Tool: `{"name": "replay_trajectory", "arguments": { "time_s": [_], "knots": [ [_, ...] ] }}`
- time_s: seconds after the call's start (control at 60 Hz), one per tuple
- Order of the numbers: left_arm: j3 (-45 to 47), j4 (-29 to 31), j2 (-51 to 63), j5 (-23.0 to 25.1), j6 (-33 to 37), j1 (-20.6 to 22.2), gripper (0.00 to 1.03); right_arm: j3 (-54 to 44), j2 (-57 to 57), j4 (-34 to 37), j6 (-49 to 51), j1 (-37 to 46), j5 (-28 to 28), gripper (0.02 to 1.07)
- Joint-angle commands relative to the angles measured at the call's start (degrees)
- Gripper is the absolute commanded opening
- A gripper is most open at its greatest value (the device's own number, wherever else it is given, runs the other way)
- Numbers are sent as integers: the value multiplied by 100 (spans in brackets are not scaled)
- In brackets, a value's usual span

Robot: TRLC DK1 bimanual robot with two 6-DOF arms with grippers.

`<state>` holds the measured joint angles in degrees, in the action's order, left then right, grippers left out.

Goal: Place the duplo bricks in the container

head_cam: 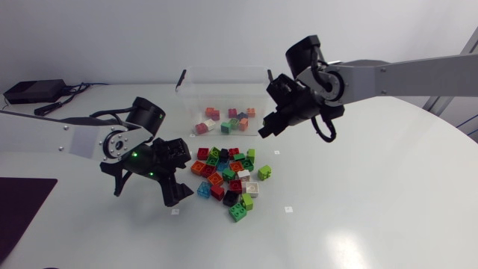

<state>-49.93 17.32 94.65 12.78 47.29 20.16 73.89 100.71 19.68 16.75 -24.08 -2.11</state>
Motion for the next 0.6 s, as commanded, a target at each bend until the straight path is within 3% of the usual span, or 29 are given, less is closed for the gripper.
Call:
{"name": "replay_trajectory", "arguments": {
  "time_s": [0.0,0.183,0.583],
  "knots": [
    [-227,-71,326,14,149,-91,99,-67,-209,194,-14,-62,18,27],
    [-368,-651,783,-21,-62,-118,99,275,-403,370,-137,-62,9,27],
    [-728,-1135,1187,-390,-545,-258,99,987,-130,466,-331,-176,0,27]
  ]
}}
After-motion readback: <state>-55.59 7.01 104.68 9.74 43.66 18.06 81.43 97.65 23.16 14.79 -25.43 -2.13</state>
